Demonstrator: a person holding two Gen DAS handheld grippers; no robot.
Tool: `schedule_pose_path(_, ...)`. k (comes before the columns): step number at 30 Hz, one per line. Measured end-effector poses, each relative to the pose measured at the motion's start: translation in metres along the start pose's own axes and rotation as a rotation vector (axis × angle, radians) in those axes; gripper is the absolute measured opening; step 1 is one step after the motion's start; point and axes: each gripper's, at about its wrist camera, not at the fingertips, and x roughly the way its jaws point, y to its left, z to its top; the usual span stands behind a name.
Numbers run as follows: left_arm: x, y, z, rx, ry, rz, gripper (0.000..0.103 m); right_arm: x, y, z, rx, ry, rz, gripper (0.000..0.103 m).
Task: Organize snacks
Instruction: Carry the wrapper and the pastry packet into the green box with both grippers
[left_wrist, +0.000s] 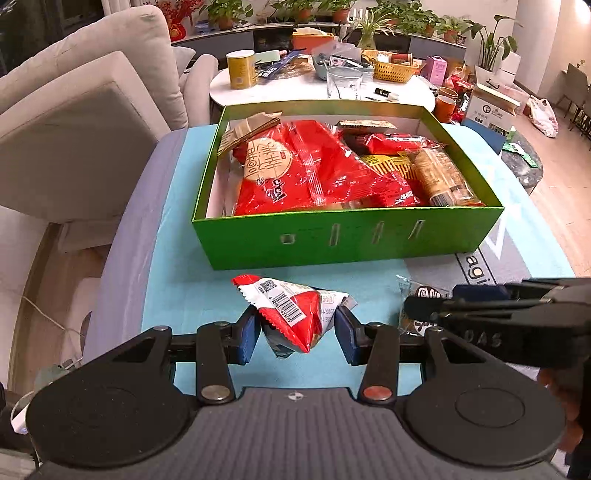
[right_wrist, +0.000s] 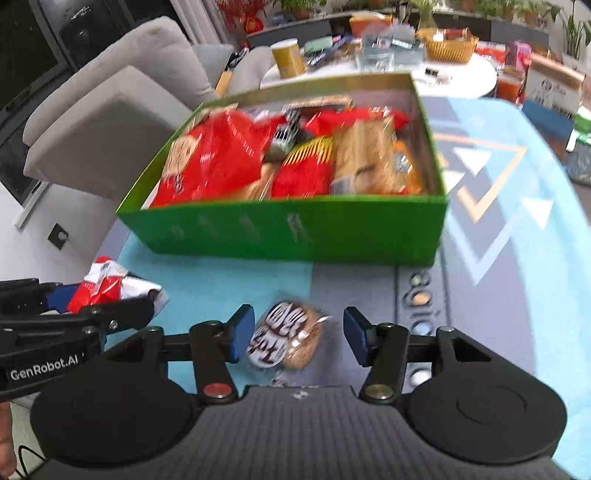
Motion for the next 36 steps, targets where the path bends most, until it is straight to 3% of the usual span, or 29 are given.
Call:
schedule_pose_path(7,0.000,0.001,0.000,-0.003,0.000,0.006,0.041,0.005,0.020,-0.001,-0.055,0.003,-0.032,0.064)
schedule_pose_path(11,0.001,0.000,-0.001,0.001,0.005,0.003,0.041,0.007,0.021,-0.010,-0.113,-0.015,-0.042,0.046)
schedule_pose_path(14,0.001,0.000,0.000,-0.001,0.005,0.006,0.041,0.001,0.016,-0.009,-0.097,-0.027,-0.038,0.043)
schedule_pose_path(24,-0.008,-0.005,0.007,0.002,-0.023,-0.017,0.041,-0.032,0.010,0.009,-0.056,-0.127,0.018,0.042)
schedule_pose_path(36,-0.027,-0.034,0.057,0.075,-0.114,-0.040,0.041,-0.056,-0.005,0.063,-0.009,-0.234,0.002,0.042)
